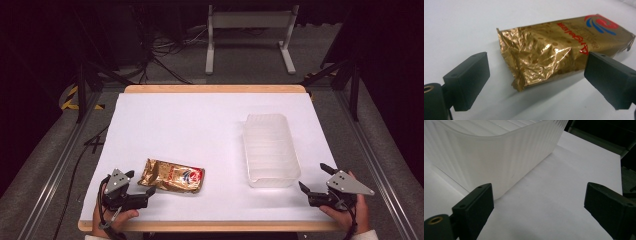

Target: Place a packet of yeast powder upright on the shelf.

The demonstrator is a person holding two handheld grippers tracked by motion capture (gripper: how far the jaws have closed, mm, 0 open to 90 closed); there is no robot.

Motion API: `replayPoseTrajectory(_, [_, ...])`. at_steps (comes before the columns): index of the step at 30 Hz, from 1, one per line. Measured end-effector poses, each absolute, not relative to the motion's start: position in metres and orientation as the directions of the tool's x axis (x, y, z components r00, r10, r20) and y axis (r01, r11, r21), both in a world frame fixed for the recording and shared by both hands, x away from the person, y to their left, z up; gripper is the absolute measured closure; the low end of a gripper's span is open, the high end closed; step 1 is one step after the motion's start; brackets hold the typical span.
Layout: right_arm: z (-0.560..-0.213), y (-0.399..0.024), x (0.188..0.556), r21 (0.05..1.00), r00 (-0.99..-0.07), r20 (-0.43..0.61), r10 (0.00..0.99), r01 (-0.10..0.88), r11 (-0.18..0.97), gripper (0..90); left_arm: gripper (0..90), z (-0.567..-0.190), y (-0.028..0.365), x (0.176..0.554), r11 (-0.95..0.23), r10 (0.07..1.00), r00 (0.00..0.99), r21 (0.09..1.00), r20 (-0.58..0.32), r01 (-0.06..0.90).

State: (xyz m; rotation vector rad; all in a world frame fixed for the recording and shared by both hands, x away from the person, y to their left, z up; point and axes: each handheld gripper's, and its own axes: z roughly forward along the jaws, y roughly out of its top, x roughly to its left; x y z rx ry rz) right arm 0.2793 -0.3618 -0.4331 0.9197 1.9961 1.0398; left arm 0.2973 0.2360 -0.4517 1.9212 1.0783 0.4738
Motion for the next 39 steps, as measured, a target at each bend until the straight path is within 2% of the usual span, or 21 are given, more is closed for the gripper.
replayPoseTrajectory(7, [-0.433,-0.361,0.279,0.863,-0.506,-0.253,0.825,0.266,0.429,9.8,12.8,-0.454,0.234,0.302,-0.256,0.851,0.52,0.805,-0.076,0.536])
replayPoseTrajectory(12, [-0.434,-0.362,0.279,0.863,-0.506,-0.251,0.825,0.27,0.428,9.8,25.2,-0.457,0.235,0.306,-0.245,0.851,0.514,0.785,-0.108,0.57])
replayPoseTrajectory(15, [-0.433,-0.363,0.279,0.866,-0.499,-0.253,0.829,0.266,0.424,9.8,28.2,-0.458,0.234,0.309,-0.236,0.849,0.512,0.774,-0.129,0.588])
replayPoseTrajectory(18, [-0.433,-0.362,0.279,0.864,-0.498,-0.256,0.829,0.266,0.427,9.8,28.8,-0.461,0.236,0.312,-0.21,0.854,0.492,0.753,-0.169,0.623])
replayPoseTrajectory(22, [-0.434,-0.362,0.279,0.863,-0.501,-0.257,0.827,0.266,0.43,9.8,32.0,-0.46,0.246,0.315,-0.105,0.848,0.454,0.752,-0.275,0.651])
replayPoseTrajectory(29, [-0.434,-0.362,0.279,0.863,-0.506,-0.253,0.825,0.267,0.428,9.8,41.4,-0.46,0.238,0.317,-0.141,0.862,0.446,0.732,-0.241,0.667])
replayPoseTrajectory(34, [-0.434,-0.362,0.279,0.861,-0.505,-0.255,0.825,0.269,0.431,9.8,58.4,-0.459,0.235,0.318,-0.152,0.873,0.434,0.724,-0.22,0.673])
replayPoseTrajectory(37, [-0.434,-0.362,0.279,0.859,-0.506,-0.257,0.824,0.271,0.434,9.9,73.7,-0.46,0.234,0.318,-0.152,0.862,0.448,0.72,-0.239,0.677])
replayPoseTrajectory(39, [-0.434,-0.361,0.279,0.858,-0.507,-0.257,0.822,0.271,0.436,10.0,83.1,-0.459,0.23,0.317,-0.17,0.86,0.461,0.729,-0.219,0.663])
